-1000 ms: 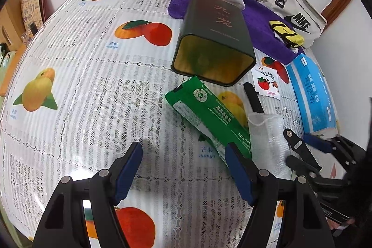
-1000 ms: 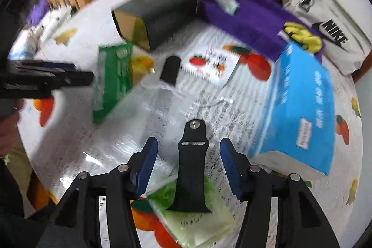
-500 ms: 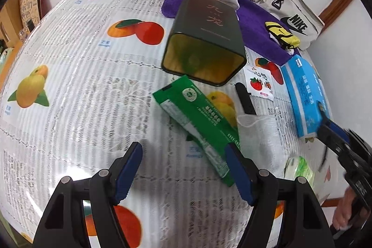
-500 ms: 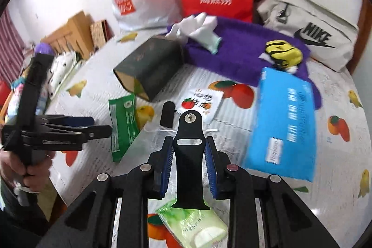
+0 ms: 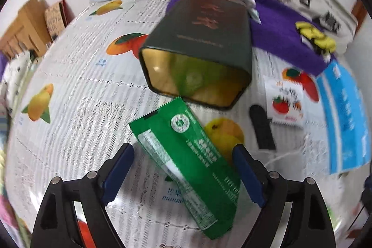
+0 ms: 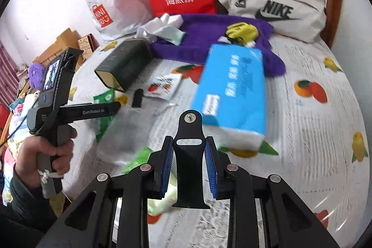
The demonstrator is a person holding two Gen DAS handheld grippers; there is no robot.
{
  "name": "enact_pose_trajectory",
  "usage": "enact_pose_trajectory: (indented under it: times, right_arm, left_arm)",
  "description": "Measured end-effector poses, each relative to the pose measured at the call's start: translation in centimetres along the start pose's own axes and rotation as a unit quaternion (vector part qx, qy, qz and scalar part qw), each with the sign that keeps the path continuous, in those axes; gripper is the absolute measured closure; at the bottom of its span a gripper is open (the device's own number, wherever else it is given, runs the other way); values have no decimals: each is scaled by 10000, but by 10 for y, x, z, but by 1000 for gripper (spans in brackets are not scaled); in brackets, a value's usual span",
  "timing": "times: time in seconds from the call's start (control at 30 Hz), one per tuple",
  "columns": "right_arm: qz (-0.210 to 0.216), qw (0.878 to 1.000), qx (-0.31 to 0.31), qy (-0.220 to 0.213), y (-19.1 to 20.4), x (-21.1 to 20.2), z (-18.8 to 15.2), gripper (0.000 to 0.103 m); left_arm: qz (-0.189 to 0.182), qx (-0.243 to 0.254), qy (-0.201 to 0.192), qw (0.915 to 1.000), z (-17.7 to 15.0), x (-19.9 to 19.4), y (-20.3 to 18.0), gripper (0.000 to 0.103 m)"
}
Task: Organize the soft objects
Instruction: 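Grasp the green sachet with the left tool while the right tool lifts the black strap, then carry the green sachet with the left tool while the right tool carries the strap to the towel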
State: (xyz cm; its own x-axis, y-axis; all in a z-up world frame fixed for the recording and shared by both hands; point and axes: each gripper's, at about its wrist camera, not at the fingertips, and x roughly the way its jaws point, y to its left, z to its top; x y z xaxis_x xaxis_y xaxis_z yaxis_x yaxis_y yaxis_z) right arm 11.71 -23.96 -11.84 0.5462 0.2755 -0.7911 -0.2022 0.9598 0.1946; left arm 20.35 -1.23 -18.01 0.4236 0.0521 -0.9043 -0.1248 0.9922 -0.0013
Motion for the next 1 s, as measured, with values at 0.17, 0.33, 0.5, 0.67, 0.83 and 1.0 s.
enact_pose_trajectory:
  times: [0.17, 0.33, 0.5, 0.67, 0.83, 1.0]
  right_arm:
    - [1, 9999, 136, -25, -14, -3, -9, 76]
    - [102, 9997, 228, -26, -18, 0, -15, 76]
    - [125, 9998, 147, -16, -14, 0, -16, 76]
    - [-17, 9997, 244, 82, -22, 2, -26, 76]
    - [-130, 9990, 351, 263, -28, 9, -40, 76]
    - [-238, 9980, 407, 426, -32, 24, -45, 76]
  left_arm:
    - [100, -46, 139, 9998, -12, -9, 24, 16]
    - [59, -84, 185, 9998, -18, -12, 37, 17]
    - [-177, 393, -269, 9987, -20, -14, 20, 41]
    - [-302, 526, -453, 9971, -23, -19, 21, 71]
    - [-426, 459, -554, 9965, -26, -20, 25, 74]
    - [-435, 576, -737, 9947, -30, -19, 22, 68]
